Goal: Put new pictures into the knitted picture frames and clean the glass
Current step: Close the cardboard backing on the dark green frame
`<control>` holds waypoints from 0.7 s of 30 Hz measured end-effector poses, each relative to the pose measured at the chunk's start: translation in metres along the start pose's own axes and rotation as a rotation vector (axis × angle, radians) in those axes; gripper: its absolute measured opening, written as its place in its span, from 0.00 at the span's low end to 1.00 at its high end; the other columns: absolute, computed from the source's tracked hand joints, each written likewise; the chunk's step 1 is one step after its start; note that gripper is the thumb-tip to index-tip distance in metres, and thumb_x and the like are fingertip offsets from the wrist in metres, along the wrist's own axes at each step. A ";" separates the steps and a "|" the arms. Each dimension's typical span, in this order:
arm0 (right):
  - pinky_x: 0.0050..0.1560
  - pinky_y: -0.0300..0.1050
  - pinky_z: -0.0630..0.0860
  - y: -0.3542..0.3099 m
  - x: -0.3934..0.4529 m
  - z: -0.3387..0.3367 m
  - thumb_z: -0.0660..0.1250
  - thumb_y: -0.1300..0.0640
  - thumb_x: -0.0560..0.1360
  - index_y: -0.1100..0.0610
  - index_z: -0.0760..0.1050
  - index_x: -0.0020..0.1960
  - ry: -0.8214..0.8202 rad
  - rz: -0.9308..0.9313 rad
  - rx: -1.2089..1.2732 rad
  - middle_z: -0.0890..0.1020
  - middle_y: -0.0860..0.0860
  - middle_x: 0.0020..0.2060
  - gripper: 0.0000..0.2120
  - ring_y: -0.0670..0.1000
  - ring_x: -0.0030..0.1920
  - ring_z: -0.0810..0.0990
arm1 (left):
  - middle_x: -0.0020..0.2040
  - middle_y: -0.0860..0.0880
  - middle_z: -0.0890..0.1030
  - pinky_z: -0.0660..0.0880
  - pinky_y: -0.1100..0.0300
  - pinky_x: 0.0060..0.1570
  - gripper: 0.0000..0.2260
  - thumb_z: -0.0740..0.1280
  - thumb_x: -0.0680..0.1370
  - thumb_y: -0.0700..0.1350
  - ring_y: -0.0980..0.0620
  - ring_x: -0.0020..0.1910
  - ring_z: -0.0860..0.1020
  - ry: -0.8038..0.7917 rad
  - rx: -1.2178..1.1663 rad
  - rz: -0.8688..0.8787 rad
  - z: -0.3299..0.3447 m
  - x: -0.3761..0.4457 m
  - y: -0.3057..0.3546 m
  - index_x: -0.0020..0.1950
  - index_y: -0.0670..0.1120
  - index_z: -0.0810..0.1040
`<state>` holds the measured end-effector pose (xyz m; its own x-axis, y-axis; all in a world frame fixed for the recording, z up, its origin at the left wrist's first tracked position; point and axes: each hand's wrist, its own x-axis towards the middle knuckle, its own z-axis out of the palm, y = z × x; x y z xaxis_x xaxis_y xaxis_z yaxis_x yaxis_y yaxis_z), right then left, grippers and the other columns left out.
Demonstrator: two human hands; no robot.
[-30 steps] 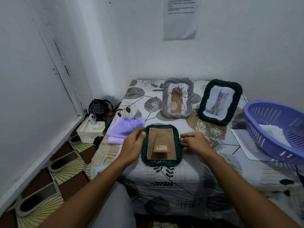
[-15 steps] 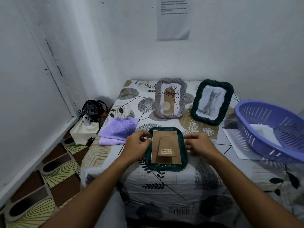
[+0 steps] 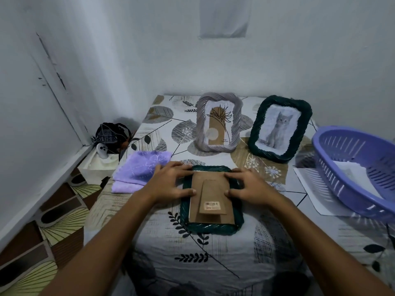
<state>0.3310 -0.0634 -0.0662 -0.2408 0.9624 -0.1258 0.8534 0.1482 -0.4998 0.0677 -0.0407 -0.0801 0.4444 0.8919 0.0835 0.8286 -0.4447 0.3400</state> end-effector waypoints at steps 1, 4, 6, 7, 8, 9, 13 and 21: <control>0.70 0.58 0.60 0.001 0.000 0.000 0.69 0.45 0.72 0.47 0.63 0.74 0.002 -0.006 -0.008 0.65 0.50 0.72 0.32 0.56 0.71 0.57 | 0.74 0.59 0.65 0.50 0.44 0.69 0.40 0.55 0.64 0.74 0.54 0.73 0.58 0.007 -0.013 0.001 0.001 -0.001 -0.001 0.72 0.55 0.69; 0.70 0.58 0.57 0.000 0.000 0.000 0.68 0.45 0.73 0.47 0.62 0.74 -0.008 -0.004 -0.016 0.63 0.50 0.73 0.32 0.55 0.72 0.55 | 0.74 0.60 0.64 0.48 0.44 0.69 0.38 0.56 0.65 0.74 0.55 0.73 0.57 0.005 -0.032 0.006 0.004 -0.001 -0.005 0.71 0.57 0.69; 0.71 0.59 0.56 -0.001 0.000 0.000 0.69 0.46 0.73 0.47 0.61 0.75 -0.010 0.000 -0.015 0.63 0.50 0.73 0.32 0.55 0.72 0.54 | 0.74 0.60 0.64 0.49 0.45 0.68 0.39 0.55 0.65 0.74 0.55 0.73 0.57 0.001 -0.030 0.005 0.005 0.000 -0.005 0.71 0.57 0.69; 0.71 0.59 0.56 -0.001 0.001 0.000 0.69 0.46 0.73 0.47 0.62 0.75 -0.008 0.003 -0.013 0.63 0.50 0.73 0.32 0.56 0.73 0.54 | 0.74 0.60 0.64 0.49 0.45 0.68 0.39 0.55 0.65 0.74 0.55 0.73 0.57 0.003 -0.025 0.006 0.005 0.000 -0.005 0.71 0.57 0.69; 0.71 0.59 0.57 -0.001 0.001 0.000 0.69 0.46 0.73 0.48 0.62 0.75 -0.006 0.006 -0.009 0.63 0.50 0.73 0.32 0.56 0.72 0.54 | 0.74 0.60 0.64 0.50 0.45 0.68 0.39 0.55 0.65 0.74 0.55 0.72 0.57 0.006 -0.024 0.006 0.005 0.000 -0.005 0.71 0.57 0.69; 0.70 0.59 0.57 -0.001 0.001 0.000 0.68 0.46 0.73 0.48 0.62 0.75 -0.003 0.006 -0.010 0.63 0.50 0.73 0.32 0.56 0.72 0.54 | 0.73 0.60 0.64 0.50 0.46 0.67 0.38 0.55 0.65 0.74 0.55 0.72 0.57 0.013 -0.030 0.006 0.005 0.000 -0.005 0.71 0.57 0.69; 0.68 0.56 0.59 0.000 -0.002 0.001 0.69 0.47 0.73 0.47 0.62 0.74 0.019 -0.015 0.029 0.65 0.50 0.71 0.32 0.54 0.71 0.57 | 0.72 0.59 0.67 0.53 0.48 0.65 0.34 0.58 0.65 0.72 0.54 0.72 0.59 0.073 -0.076 0.033 0.006 -0.003 -0.003 0.66 0.58 0.75; 0.71 0.54 0.59 0.008 -0.020 -0.004 0.75 0.45 0.67 0.43 0.60 0.75 -0.097 -0.069 0.174 0.59 0.49 0.74 0.41 0.53 0.72 0.59 | 0.72 0.63 0.60 0.36 0.41 0.73 0.41 0.63 0.59 0.77 0.58 0.77 0.46 -0.017 -0.202 0.080 0.004 -0.017 -0.001 0.66 0.55 0.75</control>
<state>0.3444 -0.0807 -0.0641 -0.3467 0.9235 -0.1642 0.7426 0.1634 -0.6495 0.0607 -0.0559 -0.0855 0.5132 0.8521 0.1028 0.7060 -0.4872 0.5140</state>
